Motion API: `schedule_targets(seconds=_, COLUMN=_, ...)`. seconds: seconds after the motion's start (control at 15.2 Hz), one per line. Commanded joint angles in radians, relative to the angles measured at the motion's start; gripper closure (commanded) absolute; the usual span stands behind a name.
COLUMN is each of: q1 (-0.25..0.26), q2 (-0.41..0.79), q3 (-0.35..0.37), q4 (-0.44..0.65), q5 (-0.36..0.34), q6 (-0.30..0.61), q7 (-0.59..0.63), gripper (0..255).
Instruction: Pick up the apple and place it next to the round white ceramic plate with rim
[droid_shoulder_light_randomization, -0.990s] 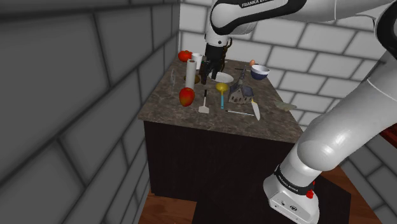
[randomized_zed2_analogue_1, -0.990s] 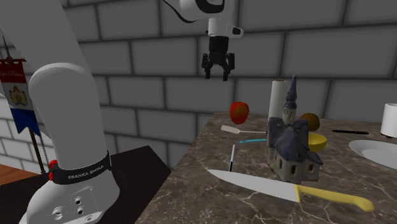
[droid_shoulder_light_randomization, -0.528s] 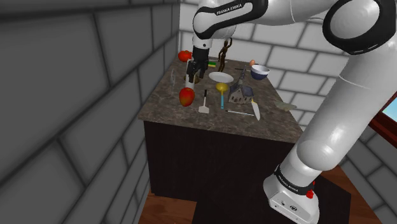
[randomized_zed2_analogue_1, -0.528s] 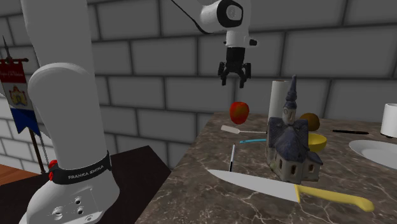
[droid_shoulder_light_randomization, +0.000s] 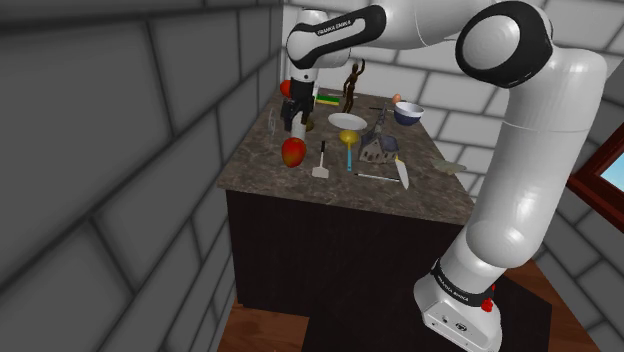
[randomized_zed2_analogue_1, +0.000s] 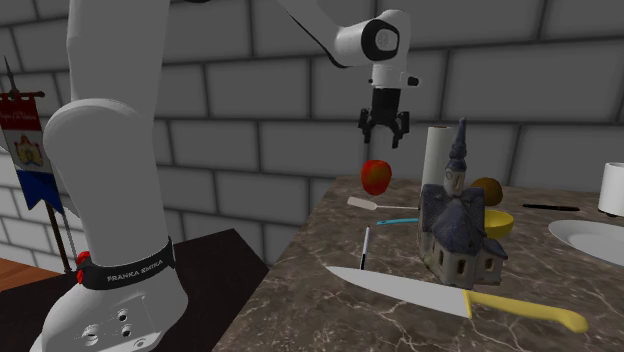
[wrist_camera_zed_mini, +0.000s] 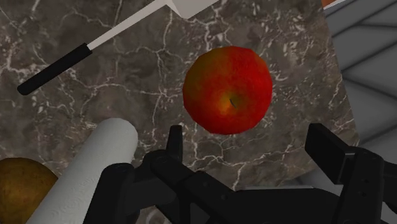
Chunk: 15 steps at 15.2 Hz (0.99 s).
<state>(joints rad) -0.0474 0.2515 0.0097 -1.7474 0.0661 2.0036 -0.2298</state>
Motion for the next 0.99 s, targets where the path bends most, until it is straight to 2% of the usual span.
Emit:
schedule_targets(seconds=0.0, q1=0.001, q2=0.011, q3=0.001, q4=-0.009, q5=0.000, q6=0.021, q7=0.000, gripper=0)
schedule_targets(seconds=0.2, q1=0.002, q2=0.027, q3=0.002, q4=-0.036, q5=0.001, q6=0.064, q7=-0.001, gripper=0)
schedule_targets(seconds=0.73, q1=0.002, q2=0.027, q3=0.002, q4=-0.036, q5=0.001, q6=0.064, q7=-0.001, gripper=0)
schedule_targets(seconds=0.79, q1=0.002, q2=0.027, q3=0.002, q4=-0.036, q5=0.001, q6=0.064, q7=-0.001, gripper=255)
schedule_targets(seconds=0.92, q1=0.002, q2=0.027, q3=0.002, q4=-0.036, q5=0.001, q6=0.064, q7=-0.001, gripper=255)
